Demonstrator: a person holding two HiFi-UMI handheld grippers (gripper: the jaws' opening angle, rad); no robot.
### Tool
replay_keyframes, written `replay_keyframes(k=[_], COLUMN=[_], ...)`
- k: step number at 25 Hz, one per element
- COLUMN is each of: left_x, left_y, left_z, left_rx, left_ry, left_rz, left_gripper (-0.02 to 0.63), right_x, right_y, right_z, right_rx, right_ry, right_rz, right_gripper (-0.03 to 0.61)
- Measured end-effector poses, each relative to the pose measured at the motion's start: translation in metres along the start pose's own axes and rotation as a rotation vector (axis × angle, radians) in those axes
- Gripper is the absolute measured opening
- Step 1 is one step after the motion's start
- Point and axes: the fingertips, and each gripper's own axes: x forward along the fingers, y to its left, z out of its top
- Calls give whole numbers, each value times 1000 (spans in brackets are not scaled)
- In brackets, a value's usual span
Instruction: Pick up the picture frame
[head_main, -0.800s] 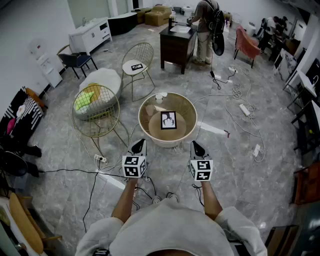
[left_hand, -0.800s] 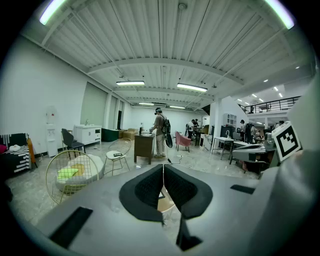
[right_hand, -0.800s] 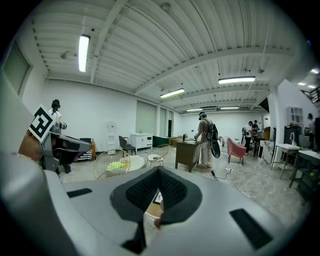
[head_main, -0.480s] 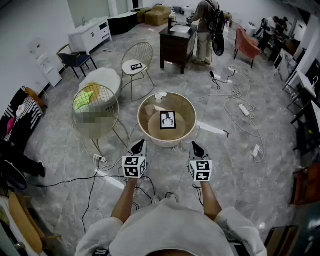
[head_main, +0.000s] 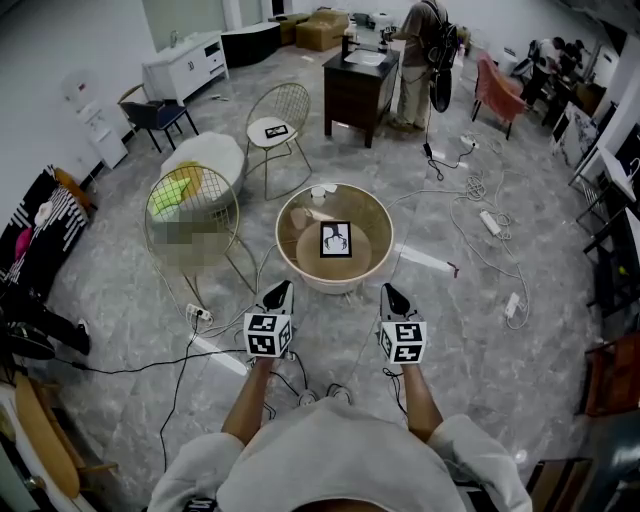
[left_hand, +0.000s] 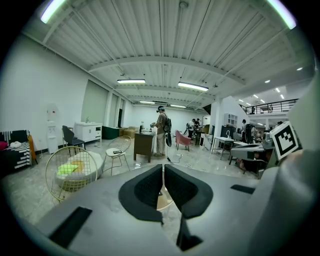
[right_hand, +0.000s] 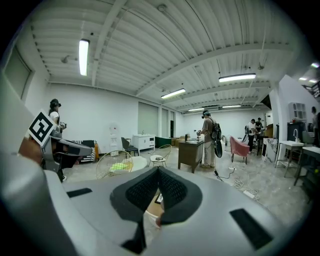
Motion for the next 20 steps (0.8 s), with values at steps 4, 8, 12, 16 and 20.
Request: replay_keyframes(k=[4, 8, 12, 16, 20], left_x=[-2, -2, -4, -4, -5], left_y=[-6, -13, -21, -29, -34], left_z=[-5, -7, -12, -17, -19], left_rx=[-12, -44, -44, -40, -38], left_ry=[3, 2, 12, 24, 27], left_rz=[-10, -48, -63, -55, -42], left_gripper=[25, 125, 188, 195, 195], right_x=[-3, -2, -4, -6, -7], right_y=[4, 11, 14, 11, 6], right_z=[0, -2, -7, -11, -12], right_rx=[-17, -30, -41, -45, -48], right_ry=[-6, 3, 13, 19, 20], right_rz=[41, 87, 102, 109, 113], right_gripper=[90, 236, 255, 247, 240])
